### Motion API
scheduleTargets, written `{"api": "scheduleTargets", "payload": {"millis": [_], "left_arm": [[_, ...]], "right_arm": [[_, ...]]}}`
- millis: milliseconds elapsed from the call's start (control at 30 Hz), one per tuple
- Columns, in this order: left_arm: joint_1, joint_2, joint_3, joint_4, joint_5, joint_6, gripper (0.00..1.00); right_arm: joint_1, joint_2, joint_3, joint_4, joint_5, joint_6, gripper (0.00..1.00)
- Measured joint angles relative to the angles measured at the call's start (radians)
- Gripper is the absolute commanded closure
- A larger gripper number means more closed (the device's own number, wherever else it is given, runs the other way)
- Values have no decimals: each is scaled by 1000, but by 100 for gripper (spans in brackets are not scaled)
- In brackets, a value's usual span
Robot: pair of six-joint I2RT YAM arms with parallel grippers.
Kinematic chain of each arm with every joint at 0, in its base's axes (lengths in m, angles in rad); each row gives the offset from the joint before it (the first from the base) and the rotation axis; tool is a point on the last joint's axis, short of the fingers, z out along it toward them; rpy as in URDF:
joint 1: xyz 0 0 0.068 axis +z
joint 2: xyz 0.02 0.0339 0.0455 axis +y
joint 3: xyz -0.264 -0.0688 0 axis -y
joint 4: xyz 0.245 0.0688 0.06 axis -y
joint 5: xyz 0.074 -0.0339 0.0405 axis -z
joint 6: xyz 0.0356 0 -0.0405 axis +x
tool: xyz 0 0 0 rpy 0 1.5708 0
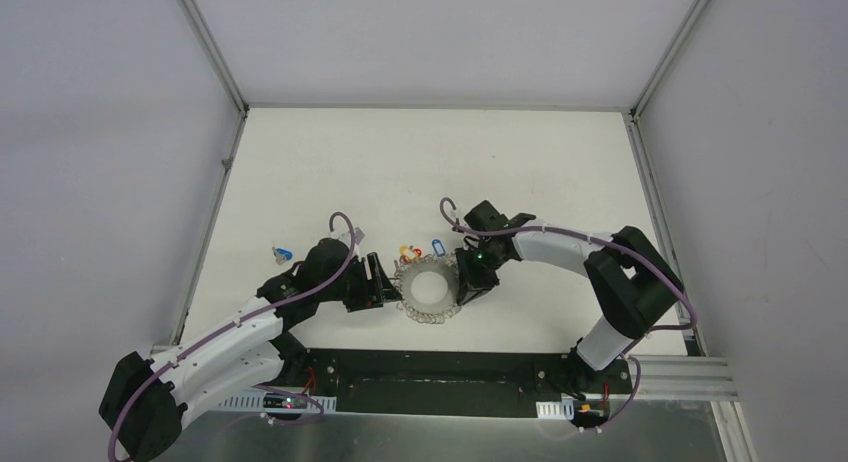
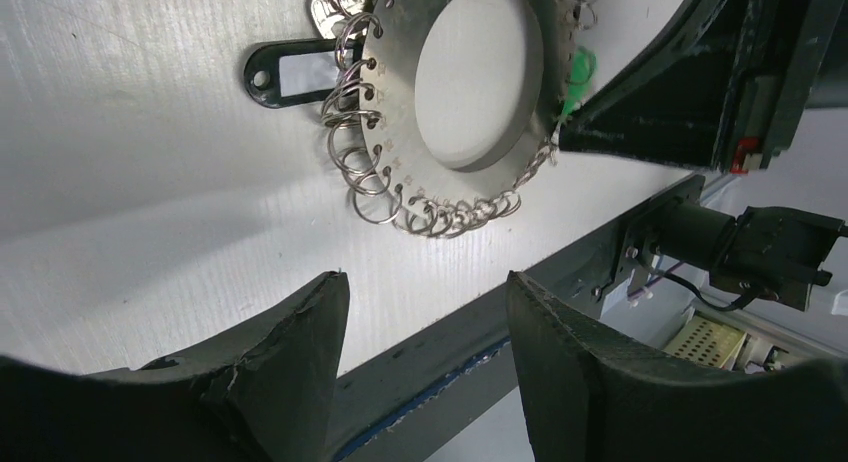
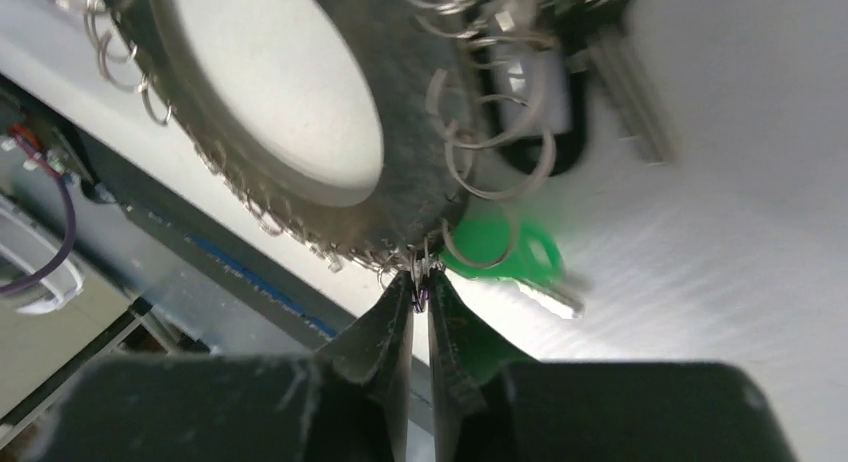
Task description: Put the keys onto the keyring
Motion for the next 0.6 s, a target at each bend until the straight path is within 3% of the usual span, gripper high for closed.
{"api": "scheduleTargets", "payload": {"millis": [133,367,600], "left_arm": [[0,-2,0,-2,-18,0,40],[0,8,0,-11,-23,0,40],[0,14,0,-40,-26,-1,42]], "right_arm": [[69,-10,-16,18,-49,60,84],[128,-94,-90,95,-165,185,46],[80,-143,-24,32,-103,135,40]]}}
